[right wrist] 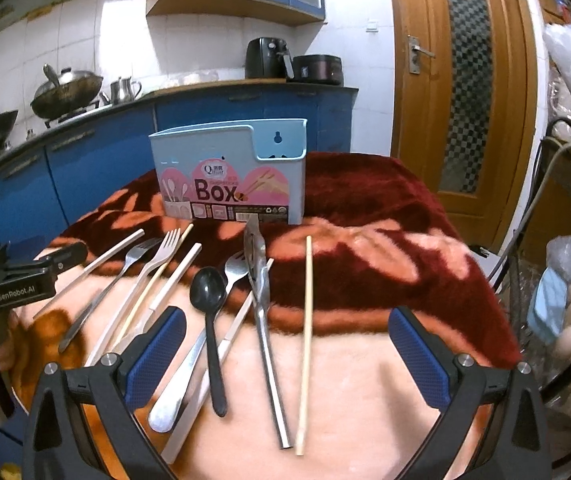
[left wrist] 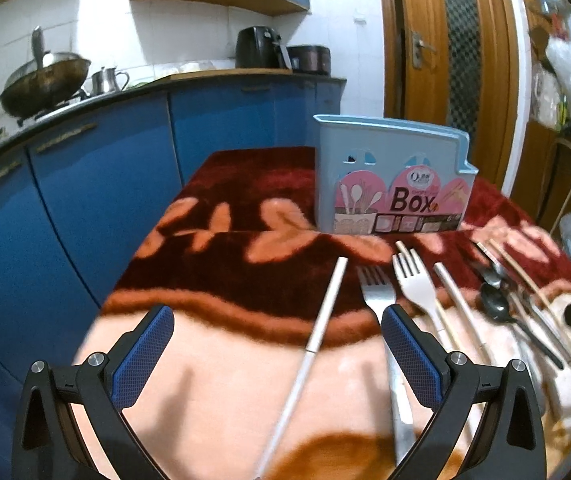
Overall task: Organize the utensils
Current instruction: 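Grasp the white plastic stick with the left tool while the right tool grasps the wooden chopstick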
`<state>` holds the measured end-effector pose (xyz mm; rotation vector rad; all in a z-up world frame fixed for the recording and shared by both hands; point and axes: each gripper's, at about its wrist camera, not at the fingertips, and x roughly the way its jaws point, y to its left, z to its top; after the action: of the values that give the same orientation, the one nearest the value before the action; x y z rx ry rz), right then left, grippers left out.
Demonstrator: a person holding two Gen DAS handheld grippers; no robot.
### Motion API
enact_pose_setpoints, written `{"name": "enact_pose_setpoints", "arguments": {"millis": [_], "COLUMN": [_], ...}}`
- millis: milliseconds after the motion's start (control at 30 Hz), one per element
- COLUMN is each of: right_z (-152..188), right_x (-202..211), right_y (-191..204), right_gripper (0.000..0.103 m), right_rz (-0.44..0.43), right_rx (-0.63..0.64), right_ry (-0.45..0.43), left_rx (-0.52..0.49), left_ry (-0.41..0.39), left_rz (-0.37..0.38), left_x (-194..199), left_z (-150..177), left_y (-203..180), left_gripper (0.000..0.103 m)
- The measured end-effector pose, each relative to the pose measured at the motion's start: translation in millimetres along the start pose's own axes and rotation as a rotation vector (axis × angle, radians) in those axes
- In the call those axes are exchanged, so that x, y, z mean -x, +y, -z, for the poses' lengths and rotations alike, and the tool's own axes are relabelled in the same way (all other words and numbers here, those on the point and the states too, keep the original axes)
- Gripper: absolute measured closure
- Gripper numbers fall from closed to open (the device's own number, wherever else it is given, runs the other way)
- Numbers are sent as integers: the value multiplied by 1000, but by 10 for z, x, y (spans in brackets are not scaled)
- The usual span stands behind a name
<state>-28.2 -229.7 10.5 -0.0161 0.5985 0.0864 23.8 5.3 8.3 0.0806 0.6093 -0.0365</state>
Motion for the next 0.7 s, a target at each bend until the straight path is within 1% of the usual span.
{"name": "enact_pose_setpoints", "arguments": {"millis": [67,133,233,267,300,367,400,433,467,500,567,600,633,667,700], "right_z": [-93,-179,-296,-328,-351,-398,-409,-409,-410,-412,-411,-416,-422,-434,-450], "right_x": [13,1,-56,-94,-129,-226,-278,-326,-400,-471,-586,-631,-668,-689,-699], "right_y": [-44,-108,-238,-283,-316,-385,-403,-421,-436,-436,-430,-421,-404,-382,-367], "right_gripper": [0,0,0,2,5,15,18,24,29,32,40,42,46,49,49], "right_rz": [2,6,0,-6,-13,-23,-24,-26,-39,-59,-93,-101,-110,-119,-124], "right_rx": [0,-11,-59,-76,-86,-100,-107,-113,-120,-122,-131,-134,-129,-117,-109], "right_ry": [33,73,157,191,224,302,337,368,418,458,527,557,588,611,624], "left_rx": [-32,-45,-35,-31,-29,-37,-52,-69,-90,-110,-127,-127,-122,-121,-126], "left_ry": [44,102,207,251,271,317,336,351,370,392,432,461,485,501,517], "left_rz": [-12,-2,46,70,82,98,99,100,98,95,111,128,142,147,151], "left_x": [-33,-80,-185,-234,-259,-324,-358,-390,-422,-457,-514,-547,-574,-584,-608], "left_z": [-68,-130,-230,-269,-288,-331,-343,-353,-357,-354,-347,-348,-357,-383,-408], "left_y": [28,74,164,192,208,218,206,194,170,143,117,111,111,117,122], "left_gripper": [0,0,0,0,0,0,1,3,9,16,24,26,27,30,34]}}
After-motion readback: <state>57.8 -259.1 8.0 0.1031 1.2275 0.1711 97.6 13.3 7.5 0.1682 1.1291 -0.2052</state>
